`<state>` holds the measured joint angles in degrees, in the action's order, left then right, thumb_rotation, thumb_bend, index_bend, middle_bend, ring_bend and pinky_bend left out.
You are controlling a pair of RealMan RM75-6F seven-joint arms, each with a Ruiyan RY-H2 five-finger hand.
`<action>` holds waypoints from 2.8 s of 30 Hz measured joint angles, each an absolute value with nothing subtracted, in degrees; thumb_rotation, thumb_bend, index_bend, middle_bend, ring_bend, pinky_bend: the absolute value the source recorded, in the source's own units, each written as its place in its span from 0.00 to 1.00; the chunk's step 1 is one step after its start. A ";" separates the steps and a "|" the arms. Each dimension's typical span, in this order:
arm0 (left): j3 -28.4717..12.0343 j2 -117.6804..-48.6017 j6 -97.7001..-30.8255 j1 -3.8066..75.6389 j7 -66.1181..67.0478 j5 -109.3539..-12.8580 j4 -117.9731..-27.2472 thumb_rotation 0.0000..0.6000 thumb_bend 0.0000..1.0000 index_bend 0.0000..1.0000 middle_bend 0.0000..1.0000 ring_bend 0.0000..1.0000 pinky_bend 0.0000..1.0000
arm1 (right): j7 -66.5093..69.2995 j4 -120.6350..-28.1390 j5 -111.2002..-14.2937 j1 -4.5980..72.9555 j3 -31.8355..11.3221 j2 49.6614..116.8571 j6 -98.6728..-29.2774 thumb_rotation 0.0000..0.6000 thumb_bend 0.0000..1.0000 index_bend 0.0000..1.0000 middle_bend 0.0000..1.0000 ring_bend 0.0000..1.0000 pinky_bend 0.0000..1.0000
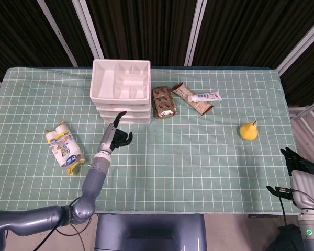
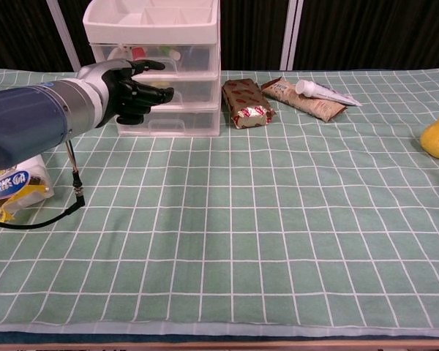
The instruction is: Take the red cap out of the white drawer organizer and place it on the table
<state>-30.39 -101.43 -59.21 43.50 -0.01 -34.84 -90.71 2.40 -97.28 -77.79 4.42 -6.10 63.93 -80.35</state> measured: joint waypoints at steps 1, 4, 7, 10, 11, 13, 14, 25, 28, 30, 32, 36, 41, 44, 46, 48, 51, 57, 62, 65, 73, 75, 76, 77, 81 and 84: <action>-30.63 -101.52 -58.89 43.68 -0.28 -34.66 -90.18 1.00 0.48 0.08 1.00 1.00 1.00 | 2.37 -97.28 -77.76 4.43 -6.12 63.93 -80.34 1.00 0.09 0.00 0.00 0.00 0.23; -30.94 -101.77 -58.38 44.20 -0.64 -34.39 -88.91 1.00 0.48 0.08 1.00 1.00 1.00 | 2.38 -97.31 -77.65 4.45 -6.14 63.95 -80.30 1.00 0.09 0.00 0.00 0.00 0.23; -31.17 -101.97 -58.02 44.66 -0.89 -34.11 -87.94 1.00 0.48 0.08 1.00 1.00 1.00 | 2.46 -97.35 -77.53 4.46 -6.17 63.92 -80.24 1.00 0.09 0.00 0.00 0.00 0.23; -31.25 -102.15 -57.79 45.09 -0.96 -33.98 -86.96 1.00 0.48 0.08 1.00 1.00 1.00 | 2.53 -97.34 -77.47 4.49 -6.21 63.91 -80.19 1.00 0.09 0.00 0.00 0.00 0.23; -31.25 -102.21 -57.72 45.20 -0.97 -33.95 -86.69 1.00 0.48 0.08 1.00 1.00 1.00 | 2.55 -97.34 -77.46 4.49 -6.19 63.91 -80.17 1.00 0.09 0.00 0.00 0.00 0.23; -31.24 -102.36 -57.48 45.49 -0.97 -33.80 -86.01 1.00 0.48 0.08 1.00 1.00 1.00 | 2.61 -97.37 -77.48 4.50 -6.19 63.89 -80.17 1.00 0.09 0.00 0.00 0.00 0.23; -31.23 -102.41 -57.30 45.64 -0.96 -33.70 -85.75 1.00 0.48 0.08 1.00 1.00 1.00 | 2.62 -97.37 -77.49 4.50 -6.19 63.89 -80.19 1.00 0.09 0.00 0.00 0.00 0.23; -31.97 -103.26 -54.69 47.71 -1.35 -31.47 -83.07 1.00 0.48 0.08 1.00 1.00 1.00 | 2.83 -97.44 -77.19 4.55 -6.26 63.84 -80.01 1.00 0.09 0.00 0.00 0.00 0.23; -32.10 -103.54 -54.58 48.11 -1.53 -31.38 -82.58 1.00 0.48 0.09 1.00 1.00 1.00 | 2.85 -97.44 -77.12 4.55 -6.28 63.84 -79.98 1.00 0.09 0.00 0.00 0.00 0.23; -32.13 -103.70 -54.54 48.32 -1.69 -31.41 -82.35 1.00 0.48 0.09 1.00 1.00 1.00 | 2.88 -97.47 -77.09 4.56 -6.29 63.82 -79.96 1.00 0.09 0.00 0.00 0.00 0.23; -32.18 -103.84 -54.53 48.50 -1.80 -31.44 -82.05 1.00 0.48 0.09 1.00 1.00 1.00 | 2.89 -97.50 -77.04 4.58 -6.30 63.81 -79.91 1.00 0.09 0.00 0.00 0.00 0.23; -32.28 -104.08 -54.34 48.87 -2.00 -31.34 -81.42 1.00 0.48 0.09 1.00 1.00 1.00 | 2.96 -97.56 -76.95 4.56 -6.32 63.78 -79.91 1.00 0.09 0.00 0.00 0.00 0.23; -32.40 -104.38 -53.72 49.51 -2.13 -31.19 -80.36 1.00 0.48 0.09 1.00 1.00 1.00 | 2.94 -97.68 -76.84 4.56 -6.35 63.76 -79.90 1.00 0.09 0.00 0.00 0.00 0.23; -32.41 -104.46 -53.53 49.71 -2.18 -31.17 -80.07 1.00 0.48 0.11 1.00 1.00 1.00 | 2.96 -97.73 -76.83 4.57 -6.35 63.74 -79.87 1.00 0.09 0.00 0.00 0.00 0.23; -32.40 -104.50 -53.39 49.84 -2.22 -31.19 -79.87 1.00 0.48 0.12 1.00 1.00 1.00 | 3.01 -97.79 -76.75 4.56 -6.35 63.73 -79.82 1.00 0.09 0.00 0.00 0.00 0.23; -32.28 -104.49 -53.20 49.93 -2.23 -31.22 -79.75 1.00 0.48 0.14 1.00 1.00 1.00 | 3.00 -97.81 -76.69 4.58 -6.36 63.71 -79.77 1.00 0.09 0.00 0.00 0.00 0.23; -32.14 -104.42 -53.15 49.93 -2.31 -31.24 -79.79 1.00 0.48 0.17 1.00 1.00 1.00 | 3.03 -97.85 -76.64 4.60 -6.36 63.68 -79.70 1.00 0.09 0.00 0.00 0.00 0.23; -31.49 -104.03 -53.08 49.60 -2.31 -31.31 -80.53 1.00 0.48 0.19 1.00 1.00 1.00 | 3.06 -97.91 -76.64 4.58 -6.35 63.66 -79.74 1.00 0.09 0.00 0.00 0.00 0.23; -31.01 -103.74 -53.20 49.16 -2.56 -31.58 -81.49 1.00 0.48 0.20 1.00 1.00 1.00 | 3.01 -97.96 -76.61 4.57 -6.36 63.65 -79.77 1.00 0.09 0.00 0.00 0.00 0.23; -30.57 -103.54 -53.29 48.76 -2.72 -31.70 -82.14 1.00 0.48 0.20 1.00 1.00 1.00 | 2.98 -97.97 -76.65 4.55 -6.37 63.65 -79.85 1.00 0.09 0.00 0.00 0.00 0.23; -29.77 -103.01 -53.75 47.79 -3.16 -32.23 -83.14 1.00 0.48 0.20 1.00 1.00 1.00 | 3.01 -98.03 -76.66 4.51 -6.35 63.62 -79.90 1.00 0.09 0.00 0.00 0.00 0.23; -29.69 -102.82 -53.87 47.58 -3.29 -32.42 -83.32 1.00 0.48 0.20 1.00 1.00 1.00 | 3.03 -98.08 -76.64 4.50 -6.34 63.61 -79.90 1.00 0.09 0.00 0.00 0.00 0.23; -29.65 -102.72 -53.91 47.50 -3.33 -32.53 -83.39 1.00 0.48 0.20 1.00 1.00 1.00 | 3.01 -98.09 -76.64 4.50 -6.34 63.60 -79.90 1.00 0.09 0.00 0.00 0.00 0.23; -29.62 -102.65 -53.94 47.44 -3.36 -32.63 -83.44 1.00 0.48 0.20 1.00 1.00 1.00 | 2.99 -98.10 -76.65 4.50 -6.33 63.60 -79.90 1.00 0.09 0.00 0.00 0.00 0.23; -29.59 -102.36 -54.03 47.23 -3.59 -33.13 -83.72 1.00 0.48 0.20 1.00 1.00 1.00 | 2.92 -98.11 -76.71 4.49 -6.30 63.62 -79.94 1.00 0.09 0.00 0.00 0.00 0.23; -29.50 -102.18 -54.02 47.20 -3.58 -33.48 -83.80 1.00 0.48 0.20 1.00 1.00 1.00 | 2.89 -98.14 -76.69 4.49 -6.32 63.61 -79.96 1.00 0.09 0.00 0.00 0.00 0.23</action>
